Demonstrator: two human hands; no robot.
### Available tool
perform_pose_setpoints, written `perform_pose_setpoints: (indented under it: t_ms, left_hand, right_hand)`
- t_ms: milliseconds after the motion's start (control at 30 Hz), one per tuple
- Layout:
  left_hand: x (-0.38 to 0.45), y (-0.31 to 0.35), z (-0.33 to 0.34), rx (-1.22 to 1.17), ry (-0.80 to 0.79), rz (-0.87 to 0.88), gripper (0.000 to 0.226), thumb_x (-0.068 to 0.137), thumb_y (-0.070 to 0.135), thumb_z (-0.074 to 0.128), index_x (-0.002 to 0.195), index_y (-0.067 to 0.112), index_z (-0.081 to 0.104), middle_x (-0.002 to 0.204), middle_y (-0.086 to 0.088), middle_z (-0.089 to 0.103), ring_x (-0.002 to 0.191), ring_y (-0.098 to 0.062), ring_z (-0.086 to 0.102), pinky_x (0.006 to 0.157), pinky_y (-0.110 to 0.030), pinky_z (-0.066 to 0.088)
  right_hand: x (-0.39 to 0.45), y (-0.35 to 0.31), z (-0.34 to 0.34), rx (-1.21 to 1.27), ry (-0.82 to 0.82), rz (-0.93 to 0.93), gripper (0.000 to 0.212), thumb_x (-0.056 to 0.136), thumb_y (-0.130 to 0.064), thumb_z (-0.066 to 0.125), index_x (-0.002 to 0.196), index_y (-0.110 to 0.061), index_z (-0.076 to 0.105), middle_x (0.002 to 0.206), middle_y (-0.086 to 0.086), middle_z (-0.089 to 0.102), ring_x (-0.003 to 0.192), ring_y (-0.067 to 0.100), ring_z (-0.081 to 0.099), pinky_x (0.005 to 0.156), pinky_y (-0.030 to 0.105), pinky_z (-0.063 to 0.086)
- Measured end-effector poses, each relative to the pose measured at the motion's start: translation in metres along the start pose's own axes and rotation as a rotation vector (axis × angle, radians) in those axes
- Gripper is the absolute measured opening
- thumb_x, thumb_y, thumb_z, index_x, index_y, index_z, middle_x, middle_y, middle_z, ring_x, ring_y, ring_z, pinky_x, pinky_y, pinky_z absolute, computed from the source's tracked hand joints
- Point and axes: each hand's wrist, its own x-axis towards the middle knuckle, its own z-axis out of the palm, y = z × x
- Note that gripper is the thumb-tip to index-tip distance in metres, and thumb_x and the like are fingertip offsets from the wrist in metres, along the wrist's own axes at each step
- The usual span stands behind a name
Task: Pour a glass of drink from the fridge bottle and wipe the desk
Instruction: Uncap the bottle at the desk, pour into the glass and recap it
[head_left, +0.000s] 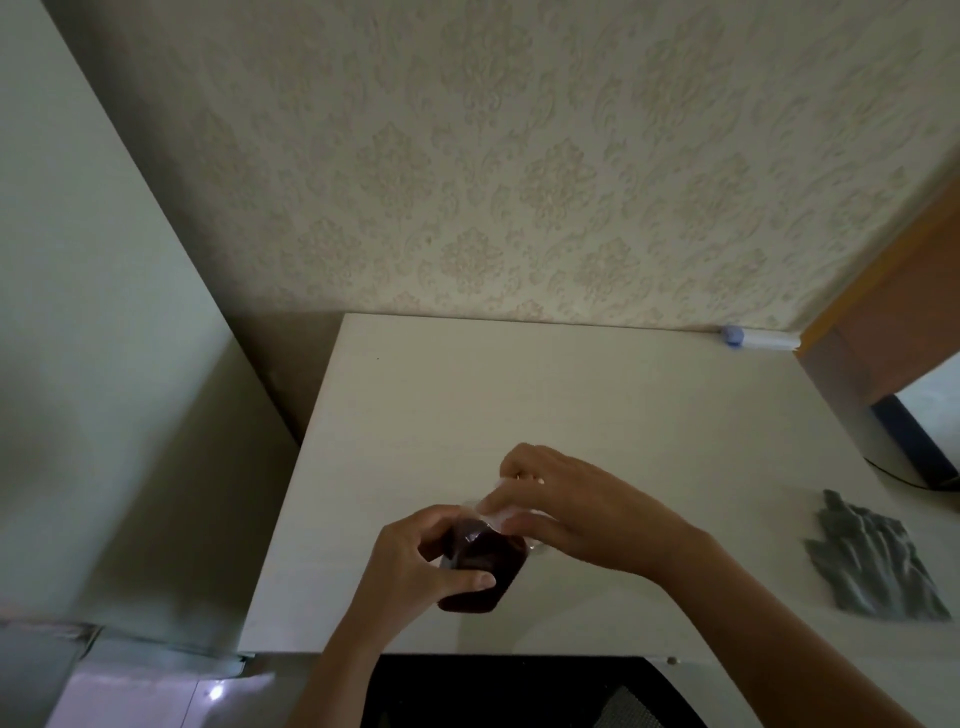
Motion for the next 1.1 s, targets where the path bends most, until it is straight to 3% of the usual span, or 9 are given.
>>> perform_pose_setpoints:
  t_ms: [133, 233, 333, 400, 500, 633, 867, 1000, 1100]
  left_hand:
    - [0.004, -0.003, 0.0, 0.037, 0.0, 0.003, 0.051, 0.049, 0.027, 0.091, 0.096, 0.032, 0.07, 0.089, 0.012, 0.074, 0.087, -0.009, 0.069, 0.079, -0.03, 0.057]
    - [0.006, -0.003, 0.003, 0.046, -0.008, 0.002, 0.052, 0.05, 0.024, 0.092, 0.097, 0.031, 0.07, 0.09, 0.012, 0.074, 0.088, -0.007, 0.069, 0.082, -0.029, 0.056]
    - [0.006, -0.004, 0.006, 0.049, -0.005, 0.002, 0.055, 0.049, 0.022, 0.093, 0.097, 0.033, 0.069, 0.091, 0.014, 0.073, 0.089, -0.004, 0.068, 0.082, -0.025, 0.054]
    - [0.005, -0.006, 0.007, 0.064, -0.009, 0.008, 0.055, 0.049, 0.024, 0.093, 0.099, 0.032, 0.069, 0.091, 0.016, 0.073, 0.09, -0.003, 0.068, 0.082, -0.022, 0.053]
    - [0.004, -0.01, 0.009, 0.093, -0.009, 0.004, 0.055, 0.05, 0.027, 0.092, 0.099, 0.035, 0.068, 0.093, 0.021, 0.071, 0.09, 0.002, 0.066, 0.081, -0.017, 0.052]
    - [0.004, -0.016, 0.011, 0.131, -0.008, 0.006, 0.054, 0.05, 0.031, 0.091, 0.097, 0.041, 0.066, 0.093, 0.026, 0.07, 0.09, 0.005, 0.065, 0.08, -0.017, 0.052]
    - [0.01, -0.033, 0.014, 0.176, 0.03, -0.041, 0.056, 0.048, 0.04, 0.089, 0.098, 0.04, 0.064, 0.093, 0.022, 0.071, 0.092, 0.006, 0.064, 0.082, -0.019, 0.053]
    - [0.014, -0.041, 0.014, 0.225, 0.059, -0.032, 0.055, 0.05, 0.042, 0.087, 0.099, 0.04, 0.062, 0.092, 0.028, 0.068, 0.088, 0.007, 0.064, 0.079, -0.018, 0.053]
    - [0.018, -0.046, 0.015, 0.21, 0.083, -0.04, 0.055, 0.051, 0.045, 0.085, 0.1, 0.042, 0.061, 0.096, 0.027, 0.068, 0.09, 0.002, 0.065, 0.081, -0.022, 0.055]
  right_hand:
    - [-0.009, 0.004, -0.004, 0.034, 0.013, 0.104, 0.039, 0.086, -0.045, 0.054, 0.124, -0.045, 0.044, 0.128, -0.017, 0.041, 0.086, 0.004, 0.054, 0.07, 0.022, 0.048]
    - [-0.007, 0.004, 0.002, -0.075, 0.044, 0.21, 0.062, 0.078, -0.072, 0.045, 0.134, -0.048, 0.032, 0.122, -0.021, 0.049, 0.084, 0.001, 0.054, 0.071, 0.022, 0.044]
    - [-0.004, 0.008, 0.01, -0.135, 0.105, 0.215, 0.053, 0.082, -0.072, 0.029, 0.123, -0.043, 0.048, 0.101, -0.014, 0.063, 0.084, 0.006, 0.059, 0.071, 0.028, 0.046]
    - [-0.005, 0.012, 0.014, -0.102, 0.105, 0.167, 0.044, 0.087, -0.063, 0.033, 0.126, -0.047, 0.046, 0.091, -0.014, 0.058, 0.074, 0.006, 0.055, 0.063, 0.024, 0.044]
    - [-0.012, 0.019, 0.017, -0.058, 0.083, 0.15, 0.059, 0.081, -0.058, 0.048, 0.136, -0.047, 0.031, 0.096, -0.015, 0.053, 0.067, 0.007, 0.05, 0.057, 0.022, 0.044]
    - [-0.013, 0.024, 0.024, -0.121, 0.13, 0.22, 0.055, 0.081, -0.072, 0.038, 0.125, -0.041, 0.048, 0.098, -0.014, 0.058, 0.072, 0.004, 0.053, 0.061, 0.024, 0.044]
    - [-0.018, 0.047, 0.049, 0.063, 0.387, 0.186, 0.035, 0.085, -0.05, 0.057, 0.11, -0.027, 0.062, 0.09, -0.01, 0.063, 0.076, 0.007, 0.057, 0.063, 0.026, 0.047]
    - [-0.031, 0.075, 0.074, 0.413, 0.579, 0.353, 0.03, 0.073, -0.023, 0.077, 0.097, -0.02, 0.061, 0.096, -0.007, 0.063, 0.084, 0.011, 0.062, 0.069, 0.026, 0.052]
    - [-0.042, 0.1, 0.108, 0.59, 0.621, 0.576, 0.032, 0.066, -0.009, 0.08, 0.087, -0.019, 0.058, 0.093, -0.001, 0.063, 0.079, 0.014, 0.065, 0.068, 0.028, 0.056]
